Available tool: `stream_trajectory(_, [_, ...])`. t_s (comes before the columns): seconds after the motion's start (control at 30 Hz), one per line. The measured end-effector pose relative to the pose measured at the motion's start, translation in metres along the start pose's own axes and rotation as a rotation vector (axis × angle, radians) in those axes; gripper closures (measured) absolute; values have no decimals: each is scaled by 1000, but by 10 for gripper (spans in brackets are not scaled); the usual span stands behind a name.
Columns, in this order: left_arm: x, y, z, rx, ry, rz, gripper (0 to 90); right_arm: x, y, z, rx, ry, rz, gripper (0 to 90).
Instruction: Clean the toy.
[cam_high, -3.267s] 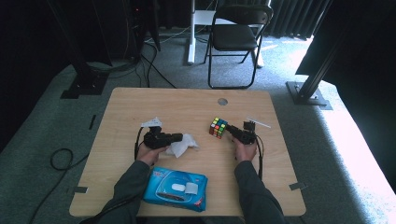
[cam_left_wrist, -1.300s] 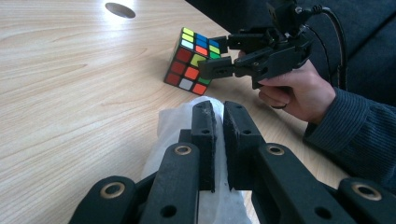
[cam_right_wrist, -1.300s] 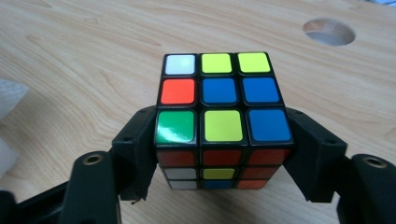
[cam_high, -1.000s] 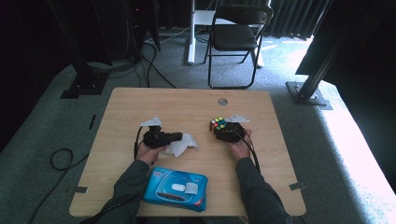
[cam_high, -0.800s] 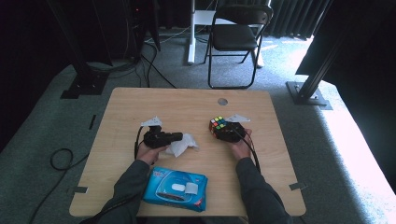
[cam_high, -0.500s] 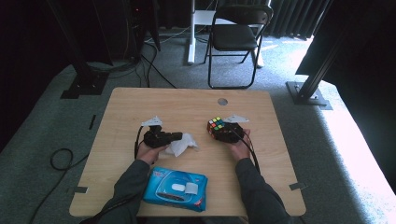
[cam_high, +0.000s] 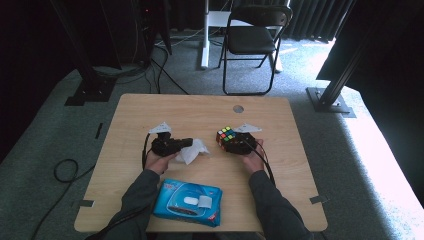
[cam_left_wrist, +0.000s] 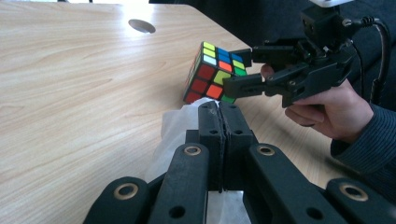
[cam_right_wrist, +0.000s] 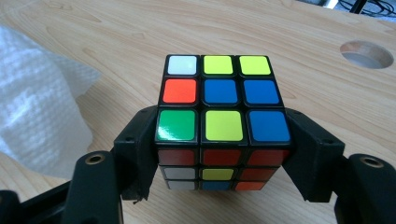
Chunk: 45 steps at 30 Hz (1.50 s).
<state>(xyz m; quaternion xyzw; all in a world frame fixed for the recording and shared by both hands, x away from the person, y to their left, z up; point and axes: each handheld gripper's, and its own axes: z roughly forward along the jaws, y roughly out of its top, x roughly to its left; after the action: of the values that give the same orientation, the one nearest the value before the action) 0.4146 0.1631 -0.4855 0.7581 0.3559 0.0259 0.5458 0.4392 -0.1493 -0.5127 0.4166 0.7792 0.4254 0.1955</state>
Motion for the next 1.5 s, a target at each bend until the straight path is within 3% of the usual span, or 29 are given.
stream_trajectory(0.8, [-13,23,-3,-75,-35,23,892,16,6,-1,0,57,2,343])
stream_trajectory(1.5, [-17,29,12,-69,-8,23,892,27,12,1,-3,93,-7,343])
